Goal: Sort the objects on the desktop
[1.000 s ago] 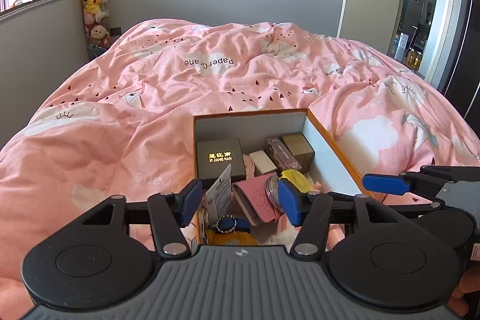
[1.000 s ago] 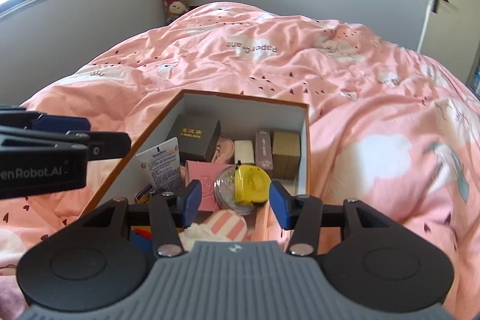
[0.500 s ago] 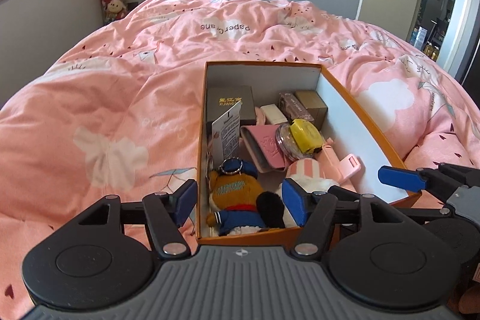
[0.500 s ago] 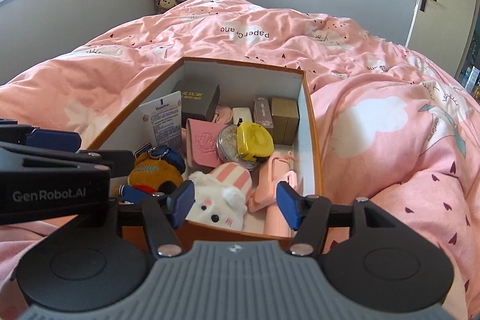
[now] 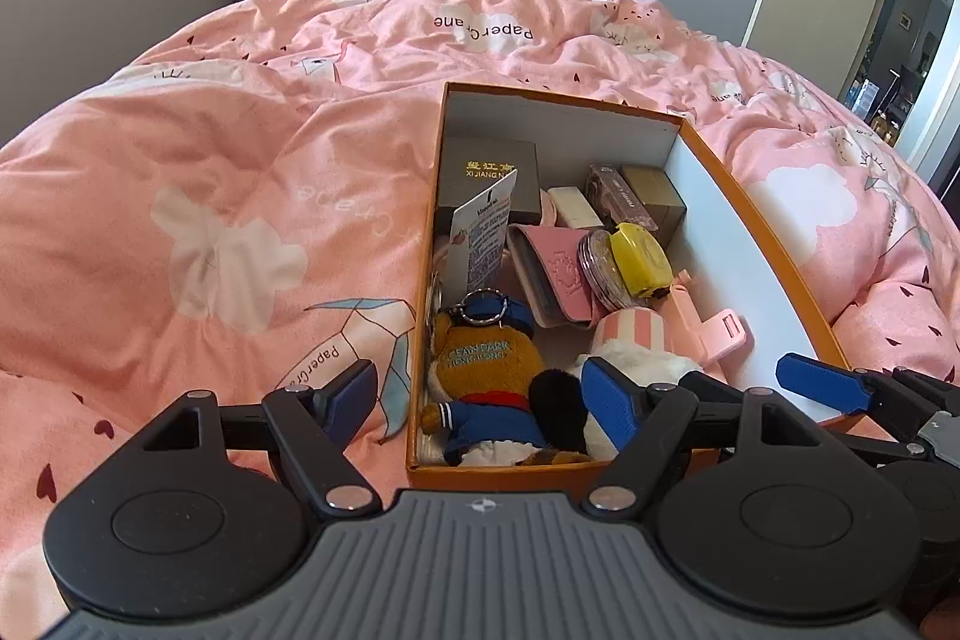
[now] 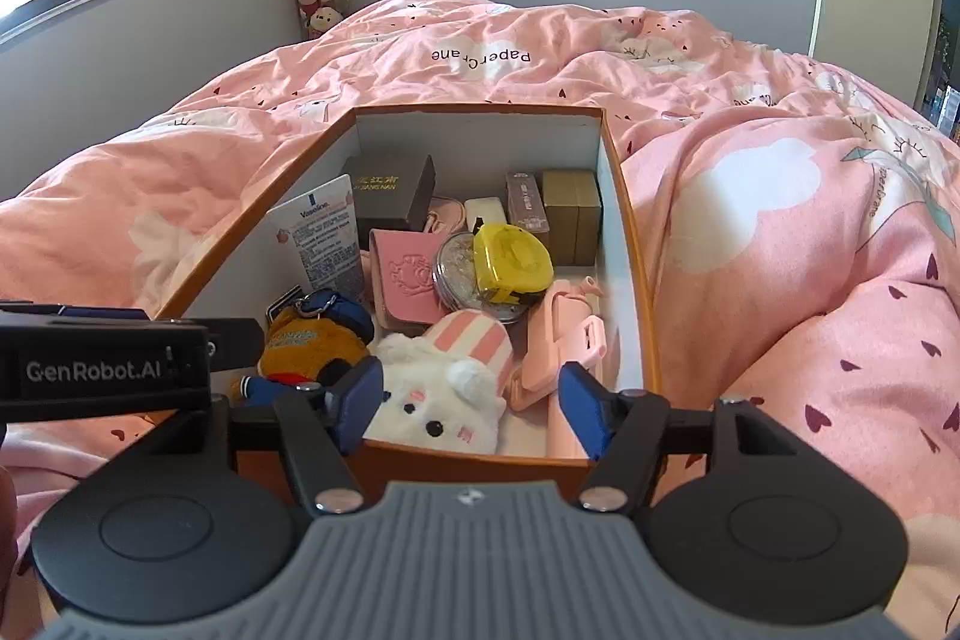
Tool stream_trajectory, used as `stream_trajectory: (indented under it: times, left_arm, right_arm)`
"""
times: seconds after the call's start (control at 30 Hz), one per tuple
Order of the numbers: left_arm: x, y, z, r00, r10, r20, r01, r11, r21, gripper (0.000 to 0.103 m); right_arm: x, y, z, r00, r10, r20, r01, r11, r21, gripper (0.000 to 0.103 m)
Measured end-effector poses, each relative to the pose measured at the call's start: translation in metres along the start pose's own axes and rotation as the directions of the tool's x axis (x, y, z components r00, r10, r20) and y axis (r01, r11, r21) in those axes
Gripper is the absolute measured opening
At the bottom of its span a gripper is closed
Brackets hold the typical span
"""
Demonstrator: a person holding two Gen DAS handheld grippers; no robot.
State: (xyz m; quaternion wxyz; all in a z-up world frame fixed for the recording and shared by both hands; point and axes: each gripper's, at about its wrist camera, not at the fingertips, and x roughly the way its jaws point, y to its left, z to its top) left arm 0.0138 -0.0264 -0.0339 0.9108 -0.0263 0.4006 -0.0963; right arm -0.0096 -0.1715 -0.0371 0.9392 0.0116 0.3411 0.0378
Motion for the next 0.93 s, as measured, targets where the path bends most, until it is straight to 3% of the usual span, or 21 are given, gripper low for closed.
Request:
stream_trajectory:
  times: [0.93]
  left_arm:
    - [-0.0011,-0.0075,-0.0034,1.0,0.03,-0.006,-0.029,0.999,0.03,0.089]
  right_arm:
    - [0.0023,-0.0017,-0.0068,1.0,-0.006,0.011,0.006,1.0,0.005,0.069]
